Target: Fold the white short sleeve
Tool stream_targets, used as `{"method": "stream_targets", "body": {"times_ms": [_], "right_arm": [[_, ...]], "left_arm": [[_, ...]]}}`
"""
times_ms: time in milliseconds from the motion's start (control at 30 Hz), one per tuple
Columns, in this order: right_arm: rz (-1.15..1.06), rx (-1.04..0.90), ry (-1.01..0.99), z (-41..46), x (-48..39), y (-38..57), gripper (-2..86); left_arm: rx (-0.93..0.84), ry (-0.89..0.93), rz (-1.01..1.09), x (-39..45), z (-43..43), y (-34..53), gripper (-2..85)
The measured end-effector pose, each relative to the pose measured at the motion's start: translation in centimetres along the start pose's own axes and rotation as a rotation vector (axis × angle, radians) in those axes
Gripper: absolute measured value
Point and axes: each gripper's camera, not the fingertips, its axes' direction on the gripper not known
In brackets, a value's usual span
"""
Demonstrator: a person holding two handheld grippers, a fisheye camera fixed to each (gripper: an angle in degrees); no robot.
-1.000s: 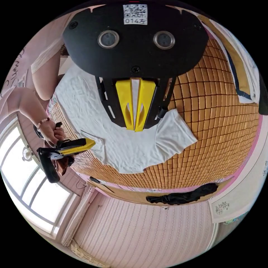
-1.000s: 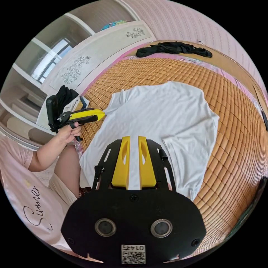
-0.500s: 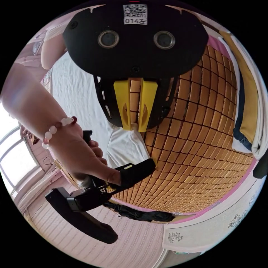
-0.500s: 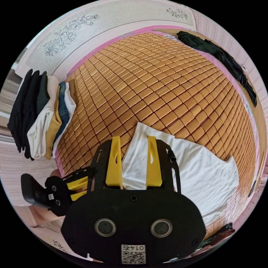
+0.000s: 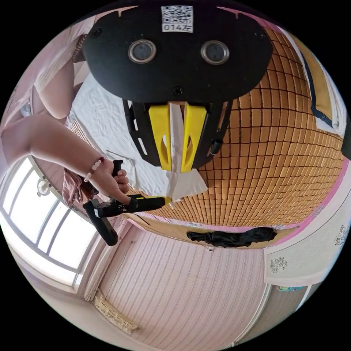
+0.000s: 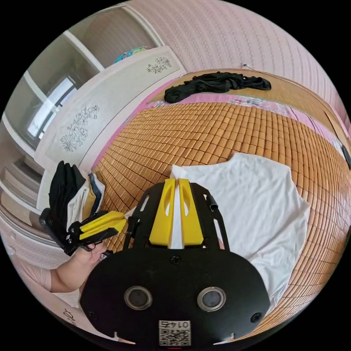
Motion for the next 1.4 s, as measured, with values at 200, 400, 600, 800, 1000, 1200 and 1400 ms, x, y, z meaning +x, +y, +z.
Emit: {"method": "stream_targets", "body": {"times_ms": [200,400,600,800,1000,1200,1400], "right_arm": [[0.021,-0.135,0.075,1.9,4.1,2.6,2.0],[-0.015,-0.160,0.146,4.7,3.8,-1.4,7.4],[-0.007,-0.247,0.179,7.2,3.8,-3.6,2.9],[-0.025,-0.217,0.129,4.9,3.5,-2.7,1.7],[-0.050,-0.288,0.220,6.1,3.6,-2.8,4.5],[-0.082,-0.169,0.302,6.0,3.8,-6.9,5.5],[-0.042,-0.174,0.396,9.7,6.8,-11.5,0.6]], "left_arm": [[-0.171,-0.006,-0.020,0.2,2.4,1.7,7.8],[-0.256,-0.057,0.043,1.6,5.0,1.2,8.0],[-0.343,-0.131,0.056,1.6,8.0,0.5,4.5],[-0.295,-0.087,0.006,0.4,5.8,0.5,0.6],[-0.356,-0.100,0.043,0.3,7.0,0.4,0.3],[-0.341,-0.075,0.024,-0.1,7.2,0.2,0.3],[-0.333,-0.075,0.017,-0.1,7.6,-0.3,0.0]]}}
